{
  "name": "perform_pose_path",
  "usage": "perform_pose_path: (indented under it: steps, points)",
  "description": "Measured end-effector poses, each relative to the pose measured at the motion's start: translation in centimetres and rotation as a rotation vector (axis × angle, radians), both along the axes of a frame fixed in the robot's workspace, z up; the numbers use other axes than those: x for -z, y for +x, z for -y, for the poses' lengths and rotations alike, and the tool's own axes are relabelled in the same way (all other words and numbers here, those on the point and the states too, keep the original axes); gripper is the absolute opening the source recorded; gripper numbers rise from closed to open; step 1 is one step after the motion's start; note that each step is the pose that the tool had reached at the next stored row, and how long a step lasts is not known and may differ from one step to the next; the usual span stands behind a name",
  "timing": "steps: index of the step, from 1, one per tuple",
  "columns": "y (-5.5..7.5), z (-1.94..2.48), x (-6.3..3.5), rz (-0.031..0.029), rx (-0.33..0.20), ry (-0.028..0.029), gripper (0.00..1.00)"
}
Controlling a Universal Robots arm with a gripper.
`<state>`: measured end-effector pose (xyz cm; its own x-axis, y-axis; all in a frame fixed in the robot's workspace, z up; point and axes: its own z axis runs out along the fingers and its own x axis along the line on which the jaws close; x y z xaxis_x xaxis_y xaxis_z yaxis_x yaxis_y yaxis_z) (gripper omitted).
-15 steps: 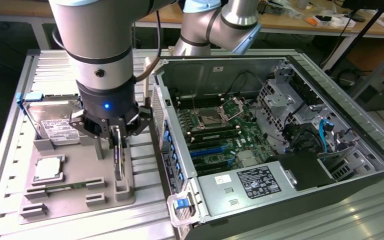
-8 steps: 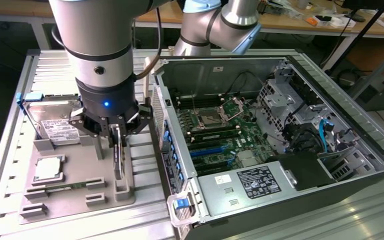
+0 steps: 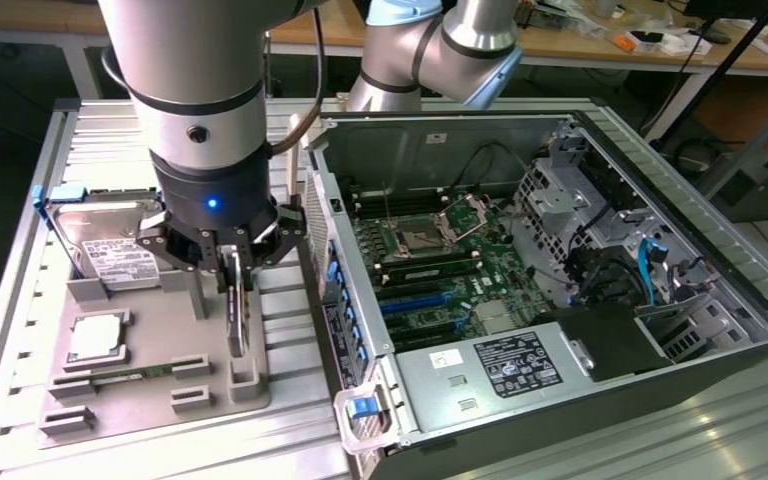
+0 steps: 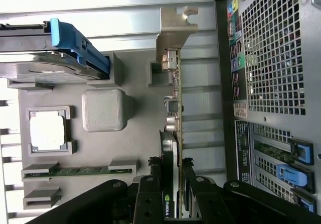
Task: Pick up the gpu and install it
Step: 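Pick up the gpu and move the gpu toward the slot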
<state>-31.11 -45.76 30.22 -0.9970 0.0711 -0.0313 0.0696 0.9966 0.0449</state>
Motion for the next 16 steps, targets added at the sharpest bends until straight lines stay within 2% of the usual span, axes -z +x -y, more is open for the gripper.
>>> perform_pose_path:
  steps: [16]
  points:
    - [0.0, 0.0, -0.82, 0.0001, 0.0, 0.0001, 0.27]
